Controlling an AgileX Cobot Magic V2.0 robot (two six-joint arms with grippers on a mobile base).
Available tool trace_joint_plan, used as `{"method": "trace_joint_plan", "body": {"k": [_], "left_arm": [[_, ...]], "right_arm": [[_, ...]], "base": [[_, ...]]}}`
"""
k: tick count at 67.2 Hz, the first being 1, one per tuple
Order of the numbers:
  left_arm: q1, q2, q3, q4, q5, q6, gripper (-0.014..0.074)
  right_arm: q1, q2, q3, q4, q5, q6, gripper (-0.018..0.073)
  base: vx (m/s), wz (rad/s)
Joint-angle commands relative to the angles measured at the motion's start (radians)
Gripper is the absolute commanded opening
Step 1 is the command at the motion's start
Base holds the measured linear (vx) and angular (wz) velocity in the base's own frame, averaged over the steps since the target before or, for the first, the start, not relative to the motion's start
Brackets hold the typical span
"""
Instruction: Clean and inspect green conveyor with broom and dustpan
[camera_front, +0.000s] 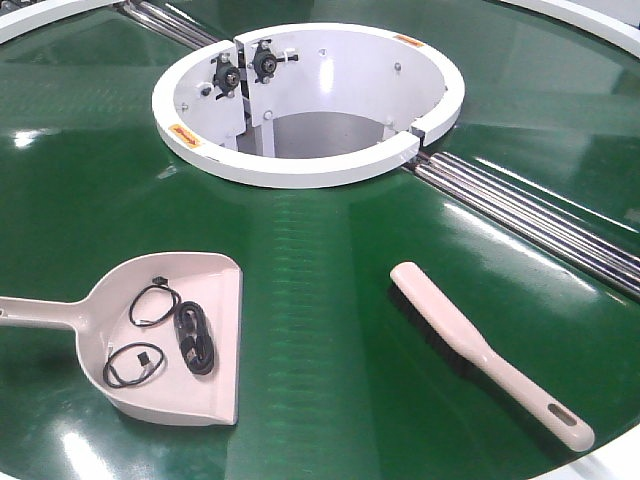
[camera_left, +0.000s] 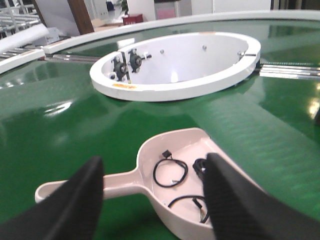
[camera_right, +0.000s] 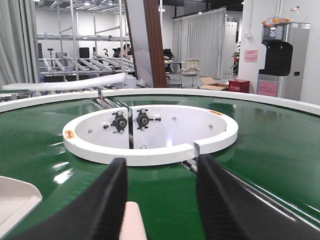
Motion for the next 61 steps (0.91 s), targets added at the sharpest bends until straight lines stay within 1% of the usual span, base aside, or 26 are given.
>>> {"method": "trace_joint_plan", "body": {"k": [1,2,4,5,6,7,61], "left_arm": [[-0.005,0.032,-0.022,0.005,-0.068,-0.001,0.0201],[-0.005,0.032,-0.022,0.004,-0.068,-0.001,0.0147],[-0.005,0.032,-0.022,0.004,-0.068,0.000,0.0074],[-0.005,0.032,-0.022,0.005,-0.068,0.002,0.0019],[-0.005,0.032,-0.022,0.007,-0.069,0.002,-0.0012],[-0.005,0.032,-0.022,0.007,-0.069,0.004,-0.0009],[-0.005,0.032,-0.014,0.009,-0.075,0.001,-0.0007]], "right_arm": [[-0.005,0.020,-0.030,-0.003,-0.054,-0.001,0.0166],[-0.005,0.020,-0.031,-0.003,-0.050,-0.001,0.0139],[-0.005,0.020,-0.036,-0.003,-0.043,-0.001,0.0070],[-0.005,0.020,-0.037,-0.006,-0.043,-0.001,0.0042],[-0.005,0.020,-0.037,-0.006,-0.043,-0.001,0.0000],[-0.005,0.020,-0.037,-0.006,-0.043,-0.001,-0.0017],[-0.005,0.020,-0.036,-0.005,-0.045,0.000,-0.0010]], "base": [[0.00,0.00],[0.00,0.00],[0.00,0.00],[0.00,0.00],[0.00,0.00],[0.00,0.00],[0.00,0.00]]}}
